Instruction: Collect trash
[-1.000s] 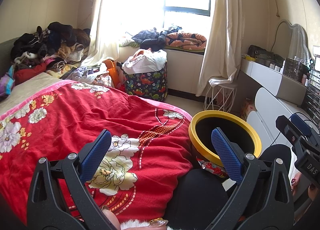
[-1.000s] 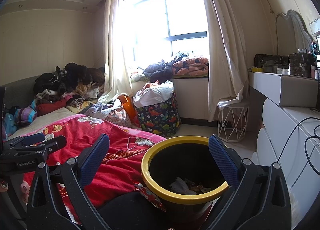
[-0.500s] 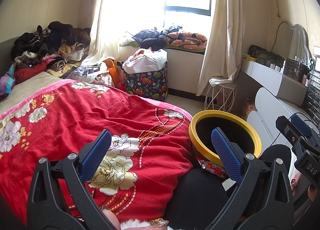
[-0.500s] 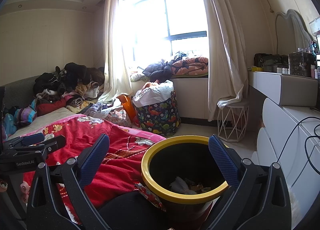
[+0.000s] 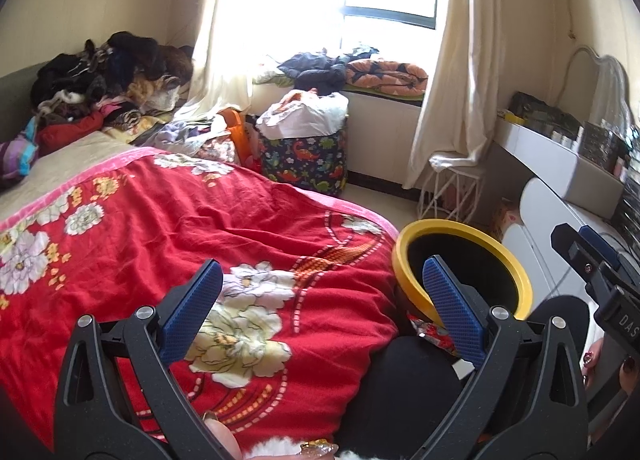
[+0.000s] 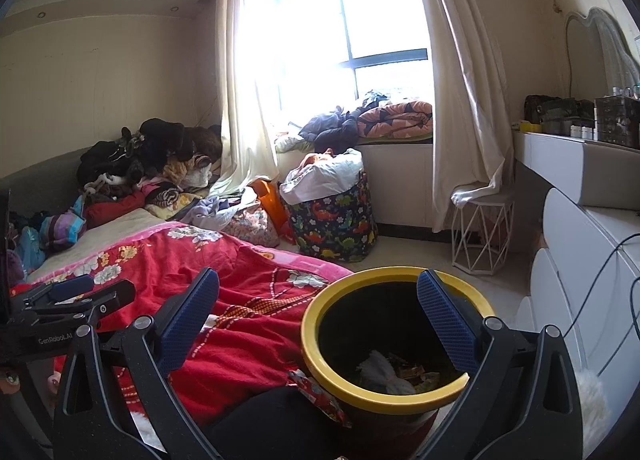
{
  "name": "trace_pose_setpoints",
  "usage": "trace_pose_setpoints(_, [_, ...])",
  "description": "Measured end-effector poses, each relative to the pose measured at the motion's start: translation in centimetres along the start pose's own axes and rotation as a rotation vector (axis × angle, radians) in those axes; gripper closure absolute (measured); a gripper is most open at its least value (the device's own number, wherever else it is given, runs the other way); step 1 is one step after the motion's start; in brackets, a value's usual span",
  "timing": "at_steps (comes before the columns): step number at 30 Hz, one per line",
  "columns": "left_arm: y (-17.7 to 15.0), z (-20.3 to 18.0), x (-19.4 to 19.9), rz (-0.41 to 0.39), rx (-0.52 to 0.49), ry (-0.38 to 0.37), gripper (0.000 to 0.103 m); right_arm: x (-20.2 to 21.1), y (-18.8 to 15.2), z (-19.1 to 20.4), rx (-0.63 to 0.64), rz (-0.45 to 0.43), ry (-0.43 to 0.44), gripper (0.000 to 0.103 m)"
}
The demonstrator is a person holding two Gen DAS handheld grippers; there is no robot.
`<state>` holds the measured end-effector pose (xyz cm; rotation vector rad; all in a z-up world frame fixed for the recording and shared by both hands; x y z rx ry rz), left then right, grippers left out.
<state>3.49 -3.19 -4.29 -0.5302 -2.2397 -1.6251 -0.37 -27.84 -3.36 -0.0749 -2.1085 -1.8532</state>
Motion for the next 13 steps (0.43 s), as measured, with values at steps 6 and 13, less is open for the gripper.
trace_pose_setpoints(6, [3.6, 10.3, 1.3, -0.087, 0.208, 0.204, 0.011, -6.6, 3.9, 9.0, 0.074, 0.104, 0.246, 0.006])
trace_pose_setpoints(13, [2.8, 34.0, 6.1, -0.085, 0.506, 0.801, 0.011, -13.4, 3.9, 32.8, 0.23, 0.287, 0.704, 0.006])
Point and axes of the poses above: each gripper's, at about its wrist camera, not at the fingertips, and x roughly against the way its jaws point, z to its left, y to its top, the point moved 4 cm from there along -x, roughly the way its jaws point, and after that the axes turned 13 degrees about x, right-handed, at the moved point
